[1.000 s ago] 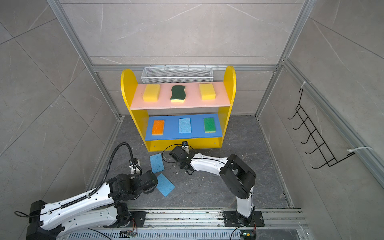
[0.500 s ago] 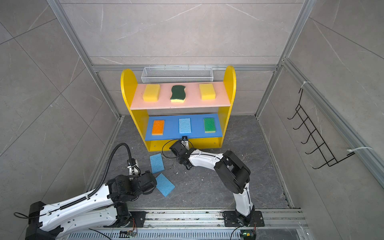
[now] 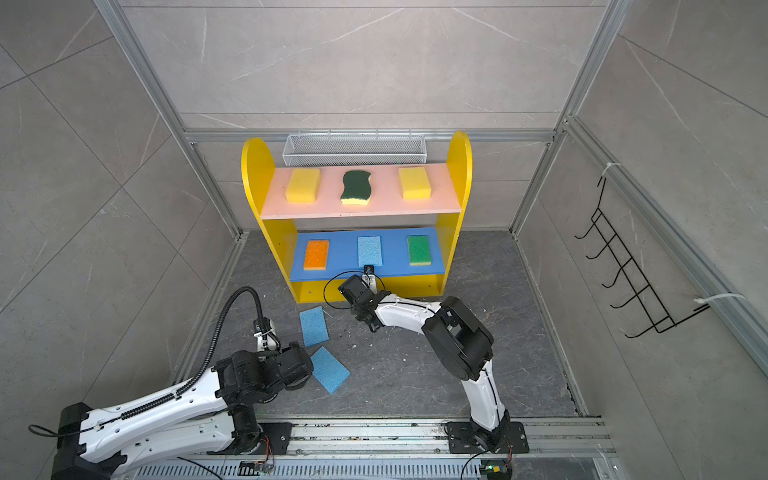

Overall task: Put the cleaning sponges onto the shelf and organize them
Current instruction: 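Carry the green-yellow sponge with the right gripper toward the shelf's lower front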

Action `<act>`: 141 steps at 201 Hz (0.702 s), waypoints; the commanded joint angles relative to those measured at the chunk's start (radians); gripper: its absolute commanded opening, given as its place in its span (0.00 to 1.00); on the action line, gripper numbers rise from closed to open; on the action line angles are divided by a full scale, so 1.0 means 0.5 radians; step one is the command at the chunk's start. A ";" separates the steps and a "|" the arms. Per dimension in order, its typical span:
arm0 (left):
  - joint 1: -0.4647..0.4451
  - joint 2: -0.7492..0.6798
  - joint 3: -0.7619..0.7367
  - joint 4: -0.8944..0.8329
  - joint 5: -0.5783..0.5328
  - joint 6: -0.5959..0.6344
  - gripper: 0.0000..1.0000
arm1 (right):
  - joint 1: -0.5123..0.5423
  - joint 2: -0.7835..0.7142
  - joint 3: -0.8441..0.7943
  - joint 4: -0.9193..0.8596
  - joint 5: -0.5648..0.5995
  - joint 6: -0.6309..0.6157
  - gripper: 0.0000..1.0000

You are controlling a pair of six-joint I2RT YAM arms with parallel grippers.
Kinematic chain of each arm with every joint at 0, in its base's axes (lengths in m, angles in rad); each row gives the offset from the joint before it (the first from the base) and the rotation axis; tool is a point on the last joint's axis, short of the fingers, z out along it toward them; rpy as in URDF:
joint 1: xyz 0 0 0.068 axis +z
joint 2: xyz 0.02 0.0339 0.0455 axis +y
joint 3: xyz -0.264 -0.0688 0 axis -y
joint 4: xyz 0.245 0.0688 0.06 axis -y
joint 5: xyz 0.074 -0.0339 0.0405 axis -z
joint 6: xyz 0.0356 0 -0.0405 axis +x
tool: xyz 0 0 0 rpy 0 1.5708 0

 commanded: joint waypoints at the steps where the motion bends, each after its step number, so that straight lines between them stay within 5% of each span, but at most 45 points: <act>1: -0.014 0.010 0.011 -0.033 -0.093 -0.049 0.78 | -0.020 0.078 0.053 0.016 0.018 -0.039 0.63; 141: -0.012 0.072 0.026 -0.032 -0.105 -0.059 0.78 | -0.096 0.235 0.206 -0.055 0.008 -0.051 0.65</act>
